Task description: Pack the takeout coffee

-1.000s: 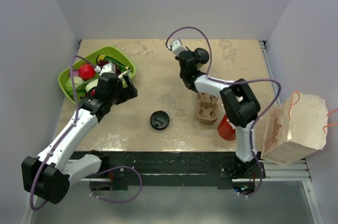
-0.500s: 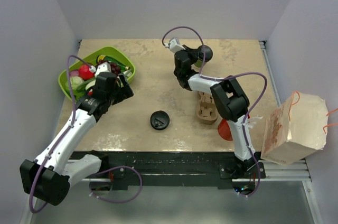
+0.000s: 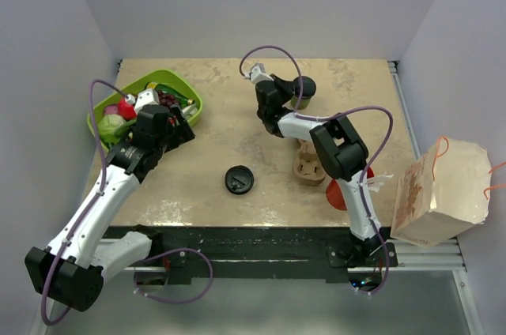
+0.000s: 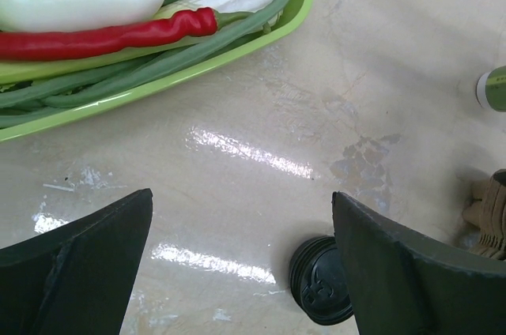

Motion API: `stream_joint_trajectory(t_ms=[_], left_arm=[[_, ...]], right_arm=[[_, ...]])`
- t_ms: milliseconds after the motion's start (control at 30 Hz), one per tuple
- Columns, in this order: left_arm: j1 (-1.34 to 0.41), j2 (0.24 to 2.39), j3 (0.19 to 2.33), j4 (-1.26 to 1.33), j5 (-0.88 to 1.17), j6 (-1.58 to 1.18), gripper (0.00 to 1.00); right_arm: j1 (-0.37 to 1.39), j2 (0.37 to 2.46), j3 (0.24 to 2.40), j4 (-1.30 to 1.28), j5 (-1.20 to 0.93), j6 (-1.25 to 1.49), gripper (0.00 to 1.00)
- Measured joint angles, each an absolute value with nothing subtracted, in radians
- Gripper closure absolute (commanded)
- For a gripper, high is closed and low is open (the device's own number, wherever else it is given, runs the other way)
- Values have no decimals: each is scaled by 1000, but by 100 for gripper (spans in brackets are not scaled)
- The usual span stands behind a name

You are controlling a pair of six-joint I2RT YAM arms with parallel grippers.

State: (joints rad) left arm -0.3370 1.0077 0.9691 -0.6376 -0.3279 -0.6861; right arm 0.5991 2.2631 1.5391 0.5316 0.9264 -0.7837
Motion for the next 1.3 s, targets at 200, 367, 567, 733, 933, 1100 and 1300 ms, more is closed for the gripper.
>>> stream_joint_trajectory(t_ms=[200, 367, 567, 733, 933, 1100, 1300], left_arm=[[-336, 995, 999, -676, -349, -668, 1], [-336, 994, 1029, -693, -356, -657, 0], [-336, 989, 1030, -694, -334, -657, 0], [-334, 1001, 1013, -622, -215, -632, 0], [-334, 1102, 989, -505, -49, -604, 0], [-334, 1174, 977, -442, 52, -585, 0], [-335, 1243, 977, -416, 106, -580, 1]], right_arm=[[611, 2265, 1556, 480, 931, -729, 29], [623, 2244, 1568, 372, 929, -611, 2], [629, 2037, 1575, 108, 826, -295, 2], [517, 1685, 1485, -11, 347, 104, 2], [301, 1468, 1265, -78, -4, 353, 6], [361, 1480, 1162, -302, -3, 393, 20], [387, 1520, 1172, -453, 92, 395, 29]])
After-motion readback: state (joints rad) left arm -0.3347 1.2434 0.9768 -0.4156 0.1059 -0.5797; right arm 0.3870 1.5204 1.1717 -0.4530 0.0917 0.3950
